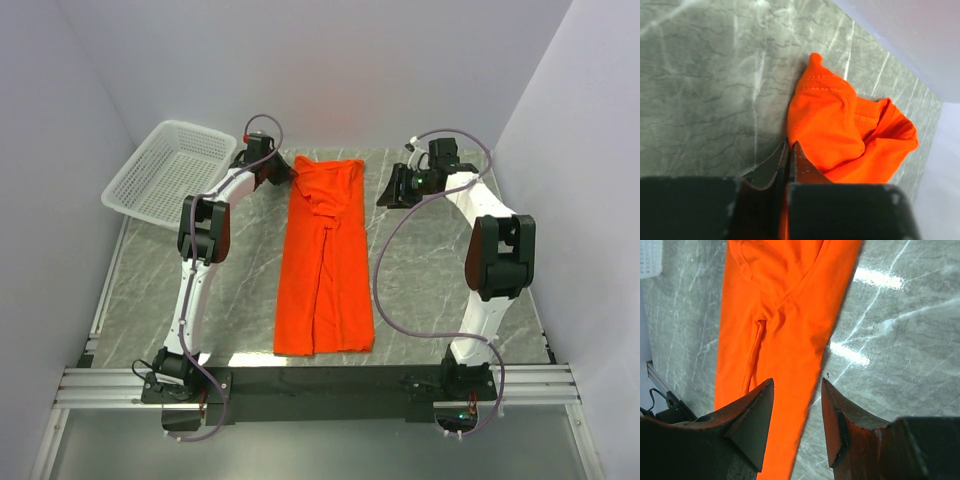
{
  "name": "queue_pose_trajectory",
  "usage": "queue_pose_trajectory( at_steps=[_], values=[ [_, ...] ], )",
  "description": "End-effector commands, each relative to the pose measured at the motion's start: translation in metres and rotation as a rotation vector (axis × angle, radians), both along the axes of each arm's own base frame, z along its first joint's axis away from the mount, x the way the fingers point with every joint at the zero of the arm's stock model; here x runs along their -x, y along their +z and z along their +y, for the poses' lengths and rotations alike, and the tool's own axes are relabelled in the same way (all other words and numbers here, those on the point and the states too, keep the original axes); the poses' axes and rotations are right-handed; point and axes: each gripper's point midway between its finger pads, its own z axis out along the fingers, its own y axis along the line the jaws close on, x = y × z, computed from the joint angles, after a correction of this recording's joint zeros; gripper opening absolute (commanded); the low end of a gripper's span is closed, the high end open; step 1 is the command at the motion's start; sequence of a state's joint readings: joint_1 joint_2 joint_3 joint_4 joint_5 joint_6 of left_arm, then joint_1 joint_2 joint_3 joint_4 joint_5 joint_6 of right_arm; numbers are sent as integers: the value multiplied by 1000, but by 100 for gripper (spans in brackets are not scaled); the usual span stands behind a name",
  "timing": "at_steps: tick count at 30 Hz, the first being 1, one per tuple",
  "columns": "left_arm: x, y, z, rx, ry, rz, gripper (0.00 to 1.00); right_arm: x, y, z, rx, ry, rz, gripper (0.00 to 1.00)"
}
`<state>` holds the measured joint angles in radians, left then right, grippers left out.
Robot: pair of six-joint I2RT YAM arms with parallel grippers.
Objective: Fold and stack the t-shirts
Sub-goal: Fold the tshirt
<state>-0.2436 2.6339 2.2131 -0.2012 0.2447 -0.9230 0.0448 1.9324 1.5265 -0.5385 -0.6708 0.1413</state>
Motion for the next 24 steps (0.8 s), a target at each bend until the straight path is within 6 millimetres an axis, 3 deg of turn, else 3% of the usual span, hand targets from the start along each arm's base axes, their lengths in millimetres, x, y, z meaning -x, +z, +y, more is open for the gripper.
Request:
queue_pose_trajectory(
  at_steps=[1,6,17,19,20,21,24],
  values=[
    [-16,30,11,-21,55,-73,2,-2,31,-5,-10,-17,-84,50],
    [-19,34,49,-79,176,-61,1,-1,31,-8,-11,-22,-83,50],
    [-16,49,82,-158,276,-60,3,2,37,-9,2,-12,-105,50],
    [-19,62,79,-146,258,-93,22,4,39,-11,12,-5,-110,50],
    [-23,75,73,-135,218,-141,28,3,41,-11,27,11,-129,50],
    [-24,93,67,-124,193,-181,41,4,43,-12,35,25,-139,50],
    [-20,138,51,-120,98,-290,55,16,50,-6,62,174,-193,51]
  ],
)
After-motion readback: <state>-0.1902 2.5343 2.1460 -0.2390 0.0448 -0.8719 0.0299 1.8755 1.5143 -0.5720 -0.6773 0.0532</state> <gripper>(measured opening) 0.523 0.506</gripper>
